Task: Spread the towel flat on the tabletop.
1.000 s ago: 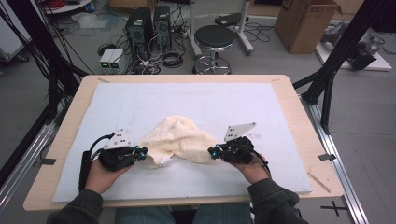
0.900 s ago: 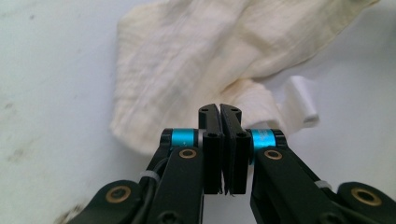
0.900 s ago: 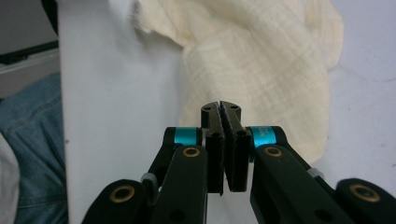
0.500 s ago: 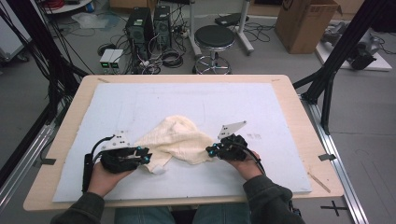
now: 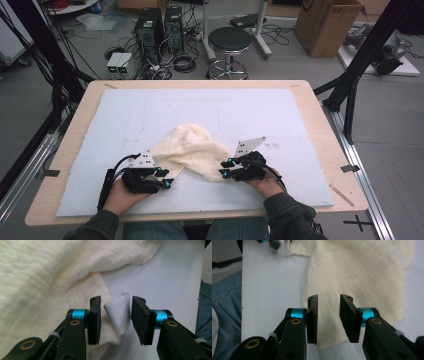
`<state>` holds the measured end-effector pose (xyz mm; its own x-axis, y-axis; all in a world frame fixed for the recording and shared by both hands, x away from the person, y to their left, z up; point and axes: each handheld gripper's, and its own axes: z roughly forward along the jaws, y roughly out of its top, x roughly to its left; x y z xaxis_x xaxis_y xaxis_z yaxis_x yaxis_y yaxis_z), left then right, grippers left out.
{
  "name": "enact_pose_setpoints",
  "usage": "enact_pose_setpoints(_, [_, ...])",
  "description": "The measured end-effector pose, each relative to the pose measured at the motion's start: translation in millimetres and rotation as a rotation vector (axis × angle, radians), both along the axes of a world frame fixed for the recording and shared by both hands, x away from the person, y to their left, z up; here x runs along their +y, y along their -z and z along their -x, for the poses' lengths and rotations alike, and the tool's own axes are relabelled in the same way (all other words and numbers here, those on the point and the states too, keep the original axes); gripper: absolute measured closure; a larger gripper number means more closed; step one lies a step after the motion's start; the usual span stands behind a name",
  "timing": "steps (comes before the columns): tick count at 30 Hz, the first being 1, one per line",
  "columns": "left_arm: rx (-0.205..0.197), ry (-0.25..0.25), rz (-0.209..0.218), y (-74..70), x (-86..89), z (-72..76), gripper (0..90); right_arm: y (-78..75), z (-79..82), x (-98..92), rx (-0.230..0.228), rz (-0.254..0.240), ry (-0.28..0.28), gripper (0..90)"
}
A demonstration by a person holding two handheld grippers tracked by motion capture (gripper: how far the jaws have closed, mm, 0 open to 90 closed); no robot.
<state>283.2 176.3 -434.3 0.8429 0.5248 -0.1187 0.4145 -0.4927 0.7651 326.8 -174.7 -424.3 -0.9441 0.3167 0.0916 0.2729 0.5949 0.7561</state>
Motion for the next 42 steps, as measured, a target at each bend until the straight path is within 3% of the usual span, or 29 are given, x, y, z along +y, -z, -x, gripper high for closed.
enact_pose_setpoints(1, [0.004,-0.002,-0.007,1.1,-0.7,0.3,54.2,4.2,0.9,3.7,0.000,0.029,-0.022,66.2])
enact_pose_setpoints(5, [0.011,0.008,-0.041,5.2,-1.9,1.1,51.9,8.8,0.5,7.1,0.009,0.059,-0.030,66.0])
enact_pose_setpoints(8, [0.005,-0.003,-0.037,5.6,-1.8,1.0,56.6,12.5,0.6,9.6,0.001,0.105,-0.035,66.7])
enact_pose_setpoints(11, [-0.004,-0.024,-0.047,5.4,-1.2,0.5,61.5,12.7,0.9,10.0,-0.004,0.110,-0.037,67.9])
enact_pose_setpoints(13, [-0.004,-0.032,-0.050,5.3,-0.1,-0.7,69.1,13.0,0.3,10.0,-0.004,0.108,-0.032,69.6])
enact_pose_setpoints(21, [-0.008,-0.037,-0.048,4.5,3.1,-1.1,80.9,13.4,-1.7,9.2,0.034,0.090,-0.039,86.8])
enact_pose_setpoints(29, [-0.024,-0.005,-0.008,-2.4,13.9,6.6,82.5,10.8,0.2,3.4,0.079,0.050,-0.039,88.0])
enact_pose_setpoints(32, [-0.040,-0.002,0.026,-9.2,21.1,10.9,82.7,4.6,3.2,-3.0,0.063,0.050,-0.060,88.0])
enact_pose_setpoints(35, [-0.050,0.010,0.057,-15.2,26.3,14.7,83.2,-7.0,8.9,-19.5,0.060,0.008,-0.049,88.0])
enact_pose_setpoints(42, [-0.069,0.051,0.047,-22.7,32.6,30.6,83.4,-17.5,28.6,-28.7,0.055,-0.040,-0.075,87.9])
